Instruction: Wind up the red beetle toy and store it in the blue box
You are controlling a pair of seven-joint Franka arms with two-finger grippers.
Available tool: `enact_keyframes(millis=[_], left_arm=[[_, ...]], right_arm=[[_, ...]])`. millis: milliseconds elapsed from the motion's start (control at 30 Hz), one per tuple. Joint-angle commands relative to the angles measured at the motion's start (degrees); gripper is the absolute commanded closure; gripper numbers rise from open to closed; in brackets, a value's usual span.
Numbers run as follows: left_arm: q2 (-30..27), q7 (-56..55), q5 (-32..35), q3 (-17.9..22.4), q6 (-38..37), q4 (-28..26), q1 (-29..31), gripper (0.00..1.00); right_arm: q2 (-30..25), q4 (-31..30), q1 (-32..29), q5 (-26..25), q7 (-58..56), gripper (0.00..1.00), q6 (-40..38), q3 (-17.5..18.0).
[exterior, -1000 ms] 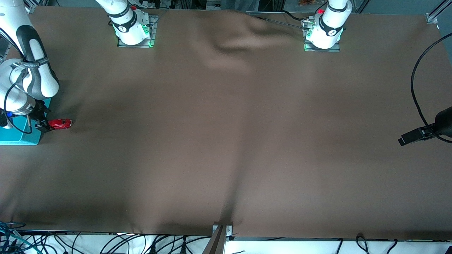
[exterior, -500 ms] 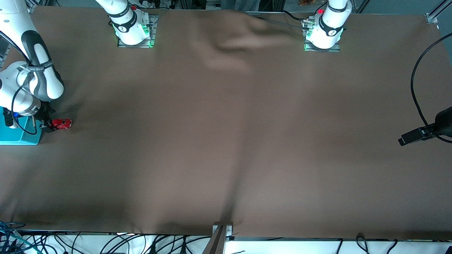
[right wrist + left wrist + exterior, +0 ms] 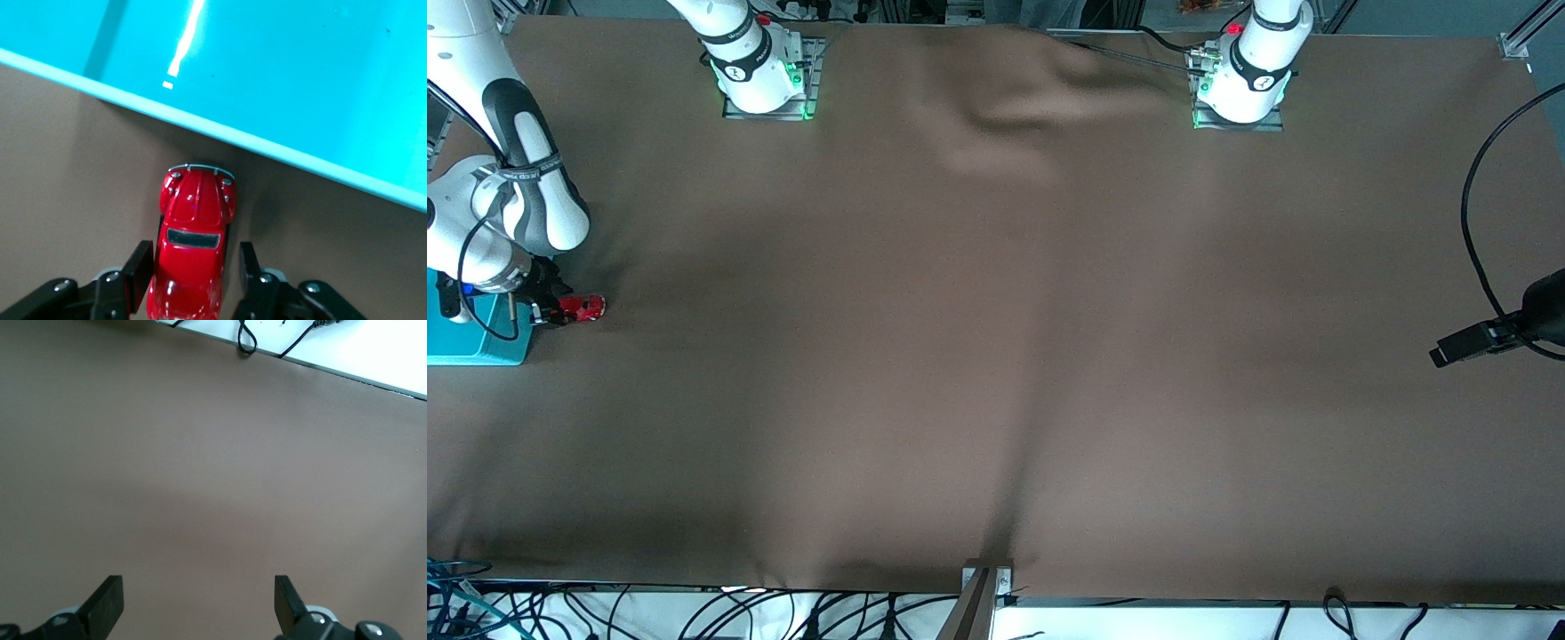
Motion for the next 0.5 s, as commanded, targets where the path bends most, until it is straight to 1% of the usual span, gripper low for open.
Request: enact_keyframes(millis=[0, 167, 467], left_arm=[[0.1, 0.9, 0.7, 0.2, -0.1, 0.8, -0.2, 0.0], [0.1, 0.9, 0.7, 0.2, -0.1, 0.8, -0.2, 0.0], [0.1, 0.9, 0.7, 0.2, -0.1, 0.8, -0.2, 0.0]], right_arm=[[-4.2, -0.6, 0.4, 0.0, -3.6, 1.0, -4.0, 0.4], [-6.9, -0.6, 1.0, 0.0, -7.1, 1.0, -7.3, 1.0], [-11.2, -0.5, 2.6, -0.1, -15.1, 1.0, -13.2, 1.0]])
